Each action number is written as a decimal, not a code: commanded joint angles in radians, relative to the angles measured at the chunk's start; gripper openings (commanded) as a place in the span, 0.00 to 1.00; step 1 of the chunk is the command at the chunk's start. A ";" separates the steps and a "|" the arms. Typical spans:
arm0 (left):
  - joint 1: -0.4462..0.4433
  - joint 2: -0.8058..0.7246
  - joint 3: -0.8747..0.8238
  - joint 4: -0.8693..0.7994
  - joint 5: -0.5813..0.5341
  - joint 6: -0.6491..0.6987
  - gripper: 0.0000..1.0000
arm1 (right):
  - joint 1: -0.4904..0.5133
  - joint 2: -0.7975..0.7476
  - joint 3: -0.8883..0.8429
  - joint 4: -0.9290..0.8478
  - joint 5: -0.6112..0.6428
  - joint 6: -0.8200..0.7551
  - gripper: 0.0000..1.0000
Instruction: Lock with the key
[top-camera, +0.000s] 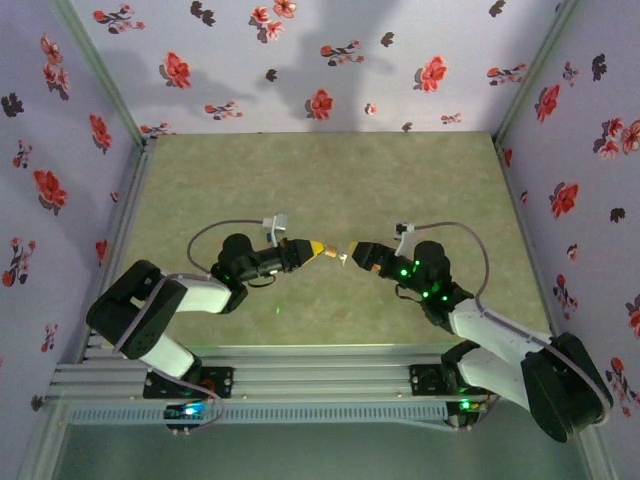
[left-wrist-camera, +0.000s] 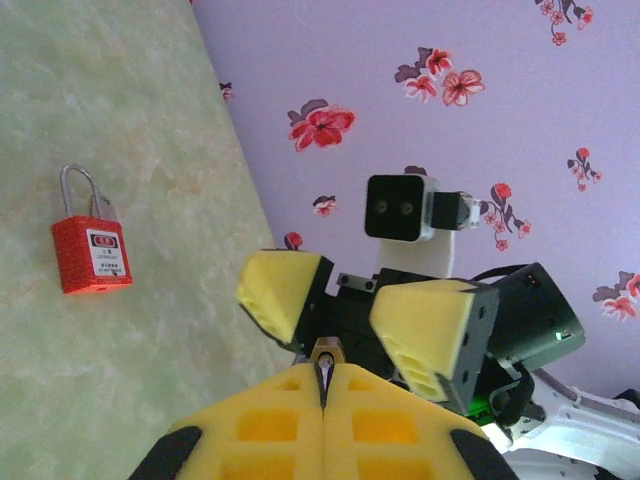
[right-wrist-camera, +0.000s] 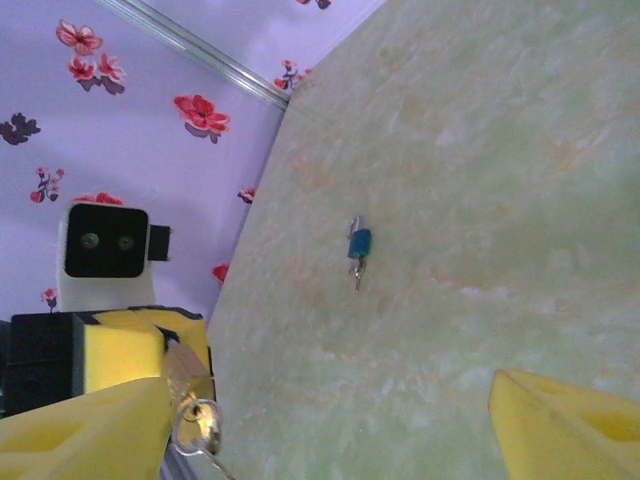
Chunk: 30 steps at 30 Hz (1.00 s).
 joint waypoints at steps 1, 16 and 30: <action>0.003 0.004 0.031 0.057 0.022 -0.011 0.00 | -0.012 0.027 0.032 0.039 -0.053 0.021 0.80; -0.029 0.013 0.040 0.061 0.017 -0.009 0.00 | -0.013 0.122 0.038 0.215 -0.218 0.079 0.63; -0.030 0.016 0.030 0.063 0.013 -0.004 0.00 | -0.004 0.130 0.036 0.264 -0.254 0.082 0.46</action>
